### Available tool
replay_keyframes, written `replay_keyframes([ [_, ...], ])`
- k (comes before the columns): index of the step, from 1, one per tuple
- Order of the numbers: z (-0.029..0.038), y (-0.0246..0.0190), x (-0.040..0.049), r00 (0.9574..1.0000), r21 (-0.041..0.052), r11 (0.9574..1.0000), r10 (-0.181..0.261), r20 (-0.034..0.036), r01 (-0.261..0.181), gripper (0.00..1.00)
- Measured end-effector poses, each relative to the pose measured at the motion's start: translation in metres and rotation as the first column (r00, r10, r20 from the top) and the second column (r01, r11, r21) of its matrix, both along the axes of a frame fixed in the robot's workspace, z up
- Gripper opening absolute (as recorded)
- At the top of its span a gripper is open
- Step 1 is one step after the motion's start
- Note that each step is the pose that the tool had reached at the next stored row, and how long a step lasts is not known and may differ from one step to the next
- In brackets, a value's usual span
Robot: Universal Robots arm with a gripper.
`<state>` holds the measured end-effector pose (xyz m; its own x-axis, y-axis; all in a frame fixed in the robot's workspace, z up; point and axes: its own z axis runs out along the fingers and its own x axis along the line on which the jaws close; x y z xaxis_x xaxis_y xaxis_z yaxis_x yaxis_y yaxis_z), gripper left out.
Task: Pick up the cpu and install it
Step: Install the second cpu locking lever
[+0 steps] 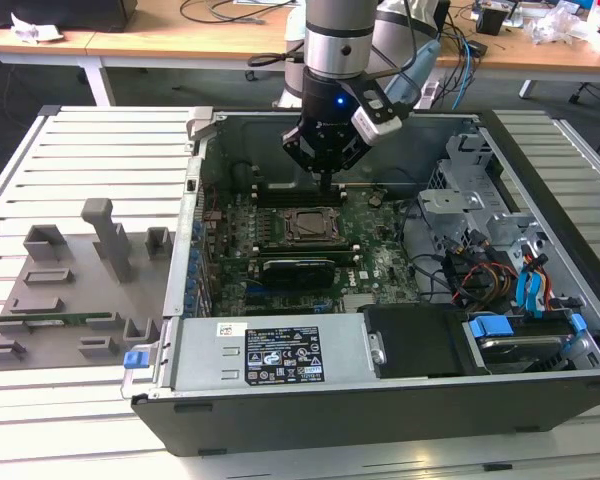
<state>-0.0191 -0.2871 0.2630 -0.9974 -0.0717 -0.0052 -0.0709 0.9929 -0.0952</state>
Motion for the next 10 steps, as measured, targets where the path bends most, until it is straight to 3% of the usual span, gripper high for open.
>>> replay_keyframes([
  [7, 0.0001, -0.0016, 0.0, 1.0, -0.0001, 1.0, 0.0, -0.0001, 0.0, 0.11],
  [10, -0.0005, -0.0084, 0.0, 1.0, 0.0, 1.0, 0.0, 0.0, 0.0, 0.11],
])
